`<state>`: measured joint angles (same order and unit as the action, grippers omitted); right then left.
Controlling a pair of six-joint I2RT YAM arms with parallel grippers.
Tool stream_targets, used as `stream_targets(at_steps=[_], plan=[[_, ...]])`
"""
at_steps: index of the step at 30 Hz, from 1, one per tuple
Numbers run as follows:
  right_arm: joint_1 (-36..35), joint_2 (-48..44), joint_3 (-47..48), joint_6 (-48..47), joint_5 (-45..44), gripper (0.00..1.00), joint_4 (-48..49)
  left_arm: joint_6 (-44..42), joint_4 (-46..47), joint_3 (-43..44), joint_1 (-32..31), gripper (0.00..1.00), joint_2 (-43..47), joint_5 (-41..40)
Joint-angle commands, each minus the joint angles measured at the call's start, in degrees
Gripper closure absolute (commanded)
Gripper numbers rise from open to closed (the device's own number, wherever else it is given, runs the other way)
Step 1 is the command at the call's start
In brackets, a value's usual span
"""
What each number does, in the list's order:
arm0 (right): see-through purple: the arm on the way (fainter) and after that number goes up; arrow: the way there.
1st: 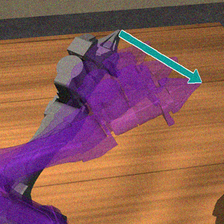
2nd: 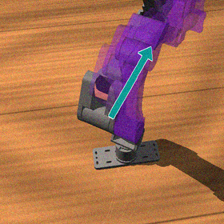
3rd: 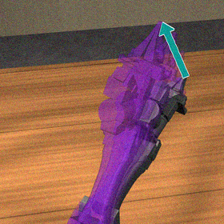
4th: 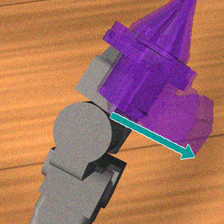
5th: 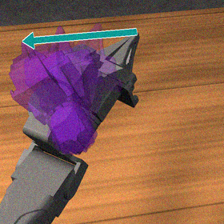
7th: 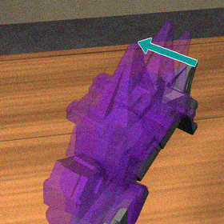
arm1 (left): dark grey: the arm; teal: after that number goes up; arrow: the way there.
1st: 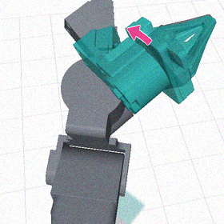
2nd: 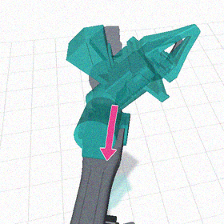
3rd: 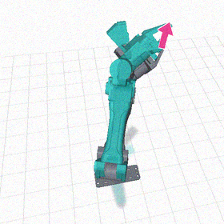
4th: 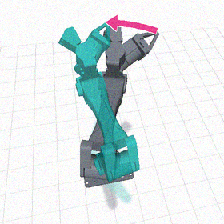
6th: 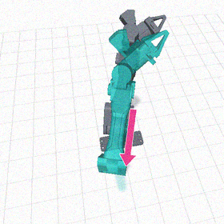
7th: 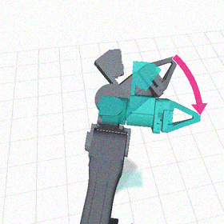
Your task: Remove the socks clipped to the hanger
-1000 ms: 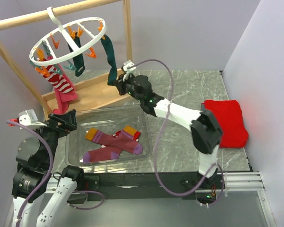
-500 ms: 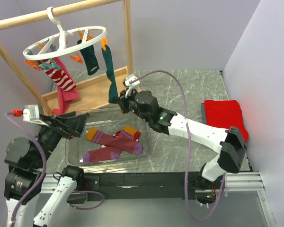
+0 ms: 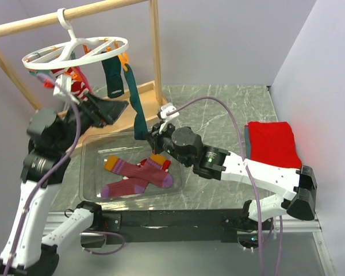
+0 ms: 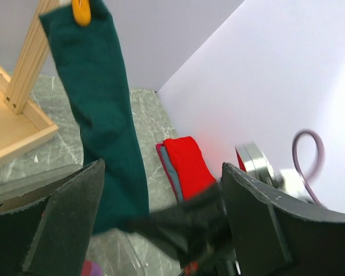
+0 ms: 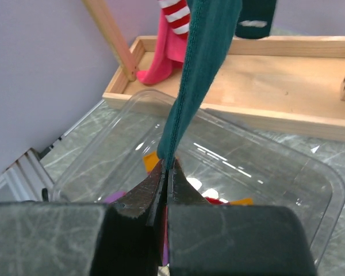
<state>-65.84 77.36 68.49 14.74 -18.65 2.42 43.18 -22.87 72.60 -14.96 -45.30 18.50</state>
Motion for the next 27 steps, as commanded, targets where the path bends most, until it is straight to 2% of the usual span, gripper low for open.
stream_targets(at_steps=[1,5,10,13,16,19,27], plan=[[-3.3,-2.5,0.0,1.3,-5.0,1.00,-1.7,0.7,2.9,6.0,0.2,0.16,-4.8,1.3],[-5.9,-2.7,0.3,0.7,-6.5,1.00,-1.8,-1.0,0.3,11.8,0.3,0.16,-7.1,-4.3],[-6.2,-2.2,0.5,-0.9,-9.2,0.99,-1.4,-4.9,-8.0,20.5,-0.5,0.15,-12.8,-10.1],[-6.3,-1.8,0.0,-1.2,-9.6,0.98,-0.6,-7.8,-13.0,26.1,-4.3,0.15,-17.4,-15.0],[-6.3,-1.1,-0.2,-1.5,-9.7,0.98,-0.2,-10.8,-17.3,31.5,-10.8,0.13,-22.3,-23.3],[-6.2,-0.5,0.3,-2.1,-9.9,0.97,-0.7,-11.5,-18.4,33.7,-13.7,0.13,-24.7,-29.2],[-6.3,-1.2,-0.8,-3.2,-11.3,0.97,-0.3,-11.4,-17.0,35.2,-16.2,0.16,-27.3,-36.8]])
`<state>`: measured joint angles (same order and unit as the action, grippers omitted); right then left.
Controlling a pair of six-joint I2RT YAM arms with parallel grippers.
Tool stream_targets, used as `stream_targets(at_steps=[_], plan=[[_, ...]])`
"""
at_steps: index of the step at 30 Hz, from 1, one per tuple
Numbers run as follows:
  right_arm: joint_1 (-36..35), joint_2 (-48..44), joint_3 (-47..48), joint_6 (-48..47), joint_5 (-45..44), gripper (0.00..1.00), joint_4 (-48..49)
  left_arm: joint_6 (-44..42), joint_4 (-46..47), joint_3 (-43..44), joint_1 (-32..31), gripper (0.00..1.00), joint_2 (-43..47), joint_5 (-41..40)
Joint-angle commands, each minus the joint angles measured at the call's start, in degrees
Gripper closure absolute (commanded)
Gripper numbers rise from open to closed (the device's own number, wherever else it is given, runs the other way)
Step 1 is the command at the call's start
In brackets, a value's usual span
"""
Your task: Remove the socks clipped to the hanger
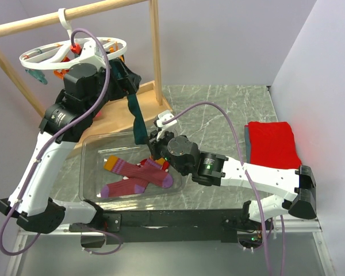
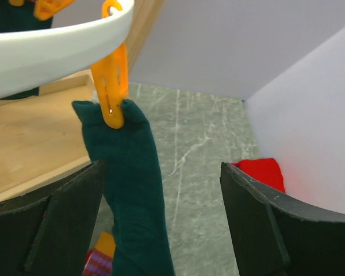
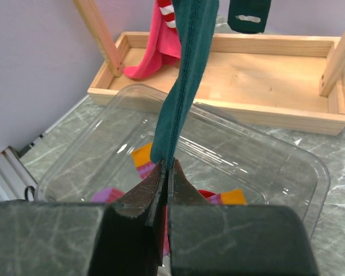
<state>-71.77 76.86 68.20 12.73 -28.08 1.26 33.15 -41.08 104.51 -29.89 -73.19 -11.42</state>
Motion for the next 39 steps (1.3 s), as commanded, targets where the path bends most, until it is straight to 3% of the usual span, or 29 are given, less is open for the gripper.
stream_targets(at_steps=[1,25,33,37,39], plan=[[-0.4,-0.7,-0.5,-1.3,-1.9,0.97,0.8,-1.5,1.7,2.9,-1.5,0.16,0.6,-9.0],[-0.3,-0.7,-1.6,-3.3,-4.9,0.97,1.1,-7.0,11.5,7.2,-4.3,0.23,-11.3,-30.4],[-0.4,-1.8,-3.3,-3.1,-5.0,0.97,1.8,-8.2,15.4,1.0,-4.4,0.24,-7.4,-28.7],[-0.8,-2.5,-3.8,-4.1,-5.8,0.97,2.2,-7.1,14.5,-0.9,-4.4,0.20,-4.4,-30.2],[-0.8,-2.6,-3.6,-4.7,-5.1,0.97,2.1,-7.0,15.8,-4.6,-4.4,0.15,-1.6,-25.3]])
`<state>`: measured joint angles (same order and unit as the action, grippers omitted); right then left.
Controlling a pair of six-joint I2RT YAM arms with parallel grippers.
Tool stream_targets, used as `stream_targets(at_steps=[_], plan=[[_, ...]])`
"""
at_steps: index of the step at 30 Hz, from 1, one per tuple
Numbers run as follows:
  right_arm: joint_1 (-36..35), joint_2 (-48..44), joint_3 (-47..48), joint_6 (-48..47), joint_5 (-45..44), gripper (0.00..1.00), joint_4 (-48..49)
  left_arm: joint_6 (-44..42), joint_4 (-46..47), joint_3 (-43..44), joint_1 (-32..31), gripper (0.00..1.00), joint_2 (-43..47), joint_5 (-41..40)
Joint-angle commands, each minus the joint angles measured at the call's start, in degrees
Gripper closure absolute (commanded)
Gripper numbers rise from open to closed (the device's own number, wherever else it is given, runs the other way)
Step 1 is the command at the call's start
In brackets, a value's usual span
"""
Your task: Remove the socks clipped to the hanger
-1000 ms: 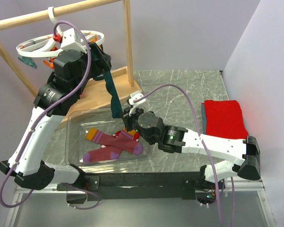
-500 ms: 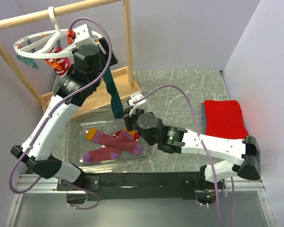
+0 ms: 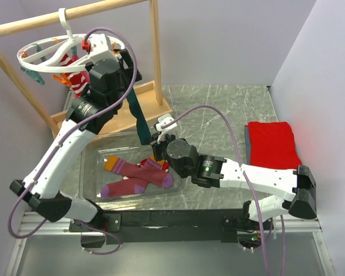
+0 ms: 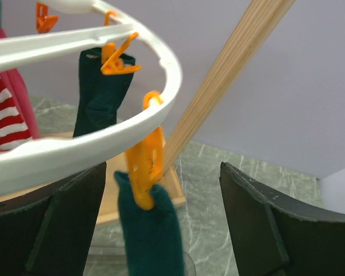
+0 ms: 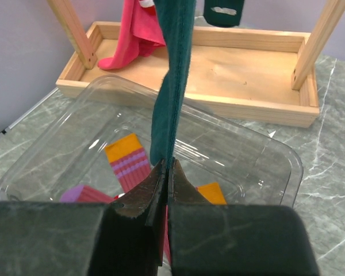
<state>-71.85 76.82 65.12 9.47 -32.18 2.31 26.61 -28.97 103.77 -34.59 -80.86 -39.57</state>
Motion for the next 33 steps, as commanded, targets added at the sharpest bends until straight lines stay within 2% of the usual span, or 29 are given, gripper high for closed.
stream_targets(at_steps=[1,6,10,14,18,21,25,31,33], plan=[[-0.7,-2.7,-0.4,-1.8,-0.3,0.96,1.0,-0.5,5.5,-5.3,0.4,0.13,8.9,5.4],[-0.7,-3.0,0.4,-2.6,3.3,0.95,0.5,2.5,4.1,-9.4,0.4,0.05,15.2,13.2],[-0.7,-3.7,1.4,-2.9,8.0,0.92,-0.1,5.5,3.1,-13.5,0.4,0.06,22.3,18.0],[-0.7,-3.8,3.3,-3.3,12.6,0.92,-1.4,8.1,5.1,-25.2,0.4,0.12,30.7,24.2],[-0.8,-2.2,4.7,-4.6,13.0,0.92,-2.0,11.7,5.3,-31.6,0.4,0.09,35.4,30.1],[-1.0,-0.6,6.3,-5.5,12.8,0.92,-3.9,12.8,5.2,-33.3,0.4,0.05,34.9,30.4],[-2.0,1.1,8.4,-6.6,12.6,0.92,-4.9,12.9,6.2,-32.8,0.3,0.07,32.6,30.6],[-3.0,2.6,9.9,-7.5,11.6,0.90,-5.7,12.3,5.3,-33.3,0.4,0.16,28.4,29.5],[-3.0,3.0,10.0,-7.6,11.5,0.89,-5.7,12.3,6.4,-33.7,0.3,0.28,27.6,30.9]])
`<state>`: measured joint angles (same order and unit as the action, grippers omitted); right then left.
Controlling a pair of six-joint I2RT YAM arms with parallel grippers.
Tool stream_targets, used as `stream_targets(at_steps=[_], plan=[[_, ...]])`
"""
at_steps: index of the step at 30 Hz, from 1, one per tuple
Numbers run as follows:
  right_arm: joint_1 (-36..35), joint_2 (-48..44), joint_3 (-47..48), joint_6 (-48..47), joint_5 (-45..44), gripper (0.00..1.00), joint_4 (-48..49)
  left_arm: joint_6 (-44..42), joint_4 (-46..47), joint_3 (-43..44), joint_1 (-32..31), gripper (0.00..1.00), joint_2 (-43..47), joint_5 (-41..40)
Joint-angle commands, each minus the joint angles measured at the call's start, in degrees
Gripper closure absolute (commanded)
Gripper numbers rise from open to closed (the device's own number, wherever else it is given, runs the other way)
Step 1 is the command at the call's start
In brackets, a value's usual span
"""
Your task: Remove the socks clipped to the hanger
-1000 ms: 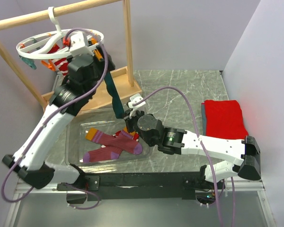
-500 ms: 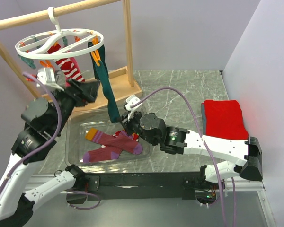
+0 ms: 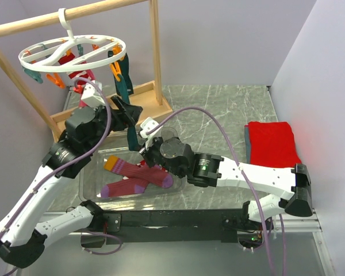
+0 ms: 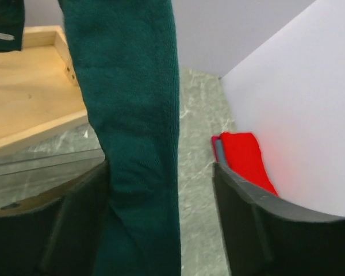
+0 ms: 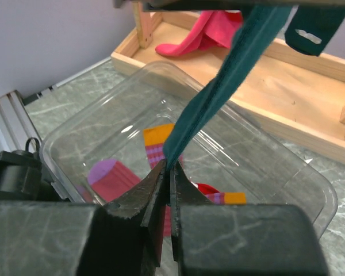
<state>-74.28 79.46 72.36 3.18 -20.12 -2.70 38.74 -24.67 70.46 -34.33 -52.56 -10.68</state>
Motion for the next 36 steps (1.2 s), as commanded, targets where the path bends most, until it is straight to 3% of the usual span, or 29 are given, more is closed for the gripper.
stream_targets(at_steps=[1,3,4,7,11,16,21,24,29,36], plan=[[-0.6,0.3,2.8,-1.4,-0.6,0.87,-0.9,0.2,2.4,-0.6,0.1,0.37,-0.8,2.1],[-0.6,0.4,2.7,-1.3,-0.8,0.85,-1.0,0.0,2.7,-0.6,0.1,0.47,-1.0,2.4],[-0.6,0.3,2.5,-1.2,-0.8,0.85,-0.9,-0.2,2.6,-0.3,0.0,0.60,-1.0,2.4],[-0.6,-0.4,1.8,-0.8,-0.4,0.82,-0.3,-0.8,1.3,0.4,0.0,0.77,-0.6,0.6],[-0.6,-1.5,1.2,0.2,0.7,0.74,-0.4,-0.9,0.8,0.6,0.1,0.85,0.9,-0.1],[-0.6,-2.8,0.1,0.9,2.0,0.49,-0.8,-1.3,-0.8,1.4,0.1,0.95,2.7,-0.4],[-0.3,-5.1,-0.8,1.3,2.2,0.12,-1.3,-1.3,-2.1,2.1,0.1,0.94,5.4,0.7],[0.9,-6.0,0.2,2.0,2.5,0.00,-3.4,-1.8,-4.1,3.2,0.0,0.94,7.0,1.4],[4.5,-7.6,1.6,4.2,10.8,0.00,-3.2,-2.7,-7.4,5.0,0.1,0.91,10.1,0.7],[12.9,-5.8,4.7,9.6,40.3,0.00,4.9,-2.7,-9.2,5.6,0.0,0.88,12.3,2.4]])
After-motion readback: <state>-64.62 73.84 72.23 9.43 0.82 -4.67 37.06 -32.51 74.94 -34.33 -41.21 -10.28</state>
